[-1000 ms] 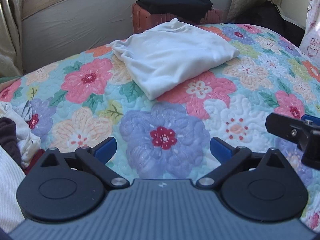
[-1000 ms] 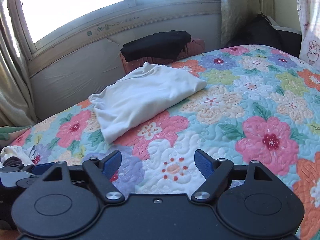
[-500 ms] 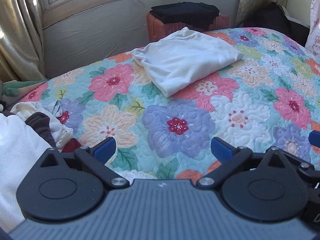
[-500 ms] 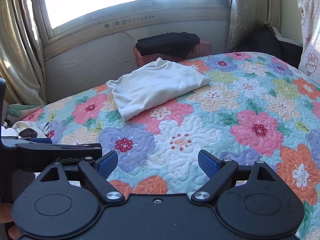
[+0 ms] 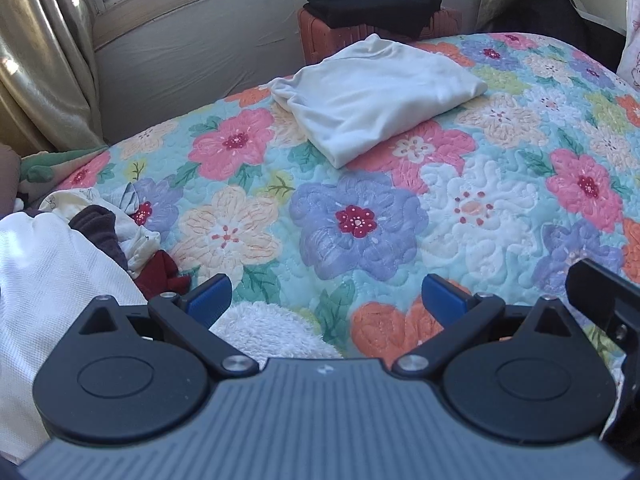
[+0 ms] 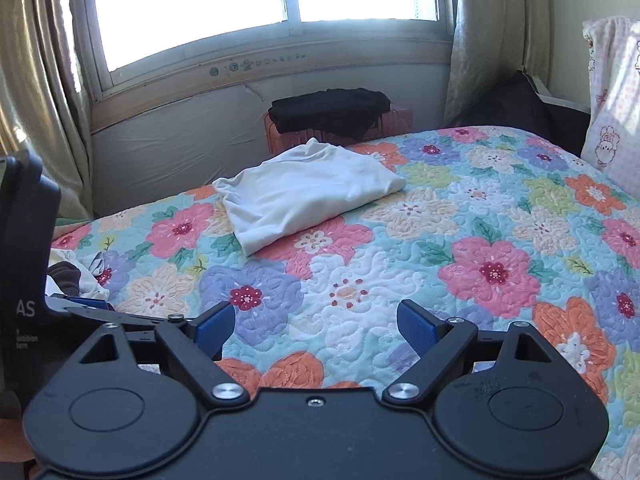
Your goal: Fold clothes
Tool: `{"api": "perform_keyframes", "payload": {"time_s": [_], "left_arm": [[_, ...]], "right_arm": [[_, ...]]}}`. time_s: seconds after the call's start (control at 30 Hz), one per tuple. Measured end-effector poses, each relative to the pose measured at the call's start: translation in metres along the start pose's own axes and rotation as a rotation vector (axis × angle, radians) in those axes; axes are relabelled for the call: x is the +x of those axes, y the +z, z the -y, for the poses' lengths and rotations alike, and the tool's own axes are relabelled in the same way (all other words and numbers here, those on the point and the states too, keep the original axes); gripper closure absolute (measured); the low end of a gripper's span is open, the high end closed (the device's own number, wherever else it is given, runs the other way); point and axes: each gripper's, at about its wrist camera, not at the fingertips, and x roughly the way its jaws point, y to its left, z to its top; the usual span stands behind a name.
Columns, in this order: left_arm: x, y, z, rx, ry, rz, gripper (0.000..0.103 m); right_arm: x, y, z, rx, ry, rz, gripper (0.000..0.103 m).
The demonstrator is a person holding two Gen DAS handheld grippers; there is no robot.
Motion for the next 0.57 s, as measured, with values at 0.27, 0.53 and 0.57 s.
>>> {"api": "perform_keyframes", "payload": {"time_s": [0.27,0.53,0.57], "left_arm": [[-0.007,0.000,0.007,0.015,-0.012,0.024,0.000],[-0.010,-0.002,0.012,0.035,-0.013,0.036,0.000],[-0.010,-0.002,0.012,0.037,-0.011,0.037,0.000]], "right_arm": [[-0.012,-0.004,0.003,-0.016,-0.040,0.004,0.011],[-0.012,-0.005,0.009,0.001,-0.062,0.000,0.011],[-0.012,-0.005,0.009,0.002,-0.065,-0.001,0.011]]}}
